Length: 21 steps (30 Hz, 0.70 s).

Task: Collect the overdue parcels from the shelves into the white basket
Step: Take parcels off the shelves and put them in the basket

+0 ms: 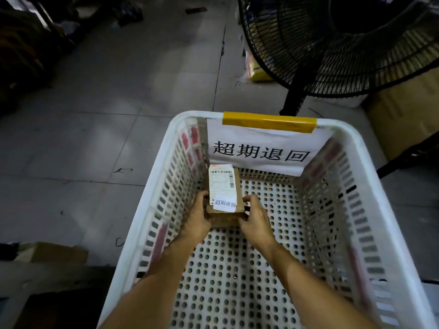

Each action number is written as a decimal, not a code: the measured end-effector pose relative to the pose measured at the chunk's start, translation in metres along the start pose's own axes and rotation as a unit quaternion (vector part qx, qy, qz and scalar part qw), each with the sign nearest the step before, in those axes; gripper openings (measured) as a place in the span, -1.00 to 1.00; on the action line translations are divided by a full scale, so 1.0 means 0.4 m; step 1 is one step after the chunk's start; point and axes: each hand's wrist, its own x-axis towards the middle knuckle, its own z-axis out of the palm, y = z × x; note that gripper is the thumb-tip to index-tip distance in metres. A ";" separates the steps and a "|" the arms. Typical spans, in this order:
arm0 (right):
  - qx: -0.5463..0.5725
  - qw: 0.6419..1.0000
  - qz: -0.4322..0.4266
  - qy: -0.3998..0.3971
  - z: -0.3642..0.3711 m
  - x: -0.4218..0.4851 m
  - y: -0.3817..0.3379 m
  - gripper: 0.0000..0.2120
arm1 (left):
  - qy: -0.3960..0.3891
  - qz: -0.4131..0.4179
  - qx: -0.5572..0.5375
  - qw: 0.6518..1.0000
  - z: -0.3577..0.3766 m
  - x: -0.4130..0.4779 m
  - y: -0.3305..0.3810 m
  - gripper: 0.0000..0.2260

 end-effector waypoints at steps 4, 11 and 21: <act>-0.023 0.998 0.043 -0.027 0.005 0.000 0.011 -0.57 | -0.007 -0.008 0.034 0.999 0.011 -0.011 -0.007 -0.36; -0.119 0.980 0.056 -0.151 -0.076 -0.027 -0.014 -0.69 | -0.095 -0.036 0.149 0.984 -0.037 -0.064 0.028 -0.48; -0.251 0.954 0.037 -0.162 -0.397 -0.107 -0.388 -0.60 | -0.116 0.031 0.238 0.964 -0.322 -0.220 0.404 -0.62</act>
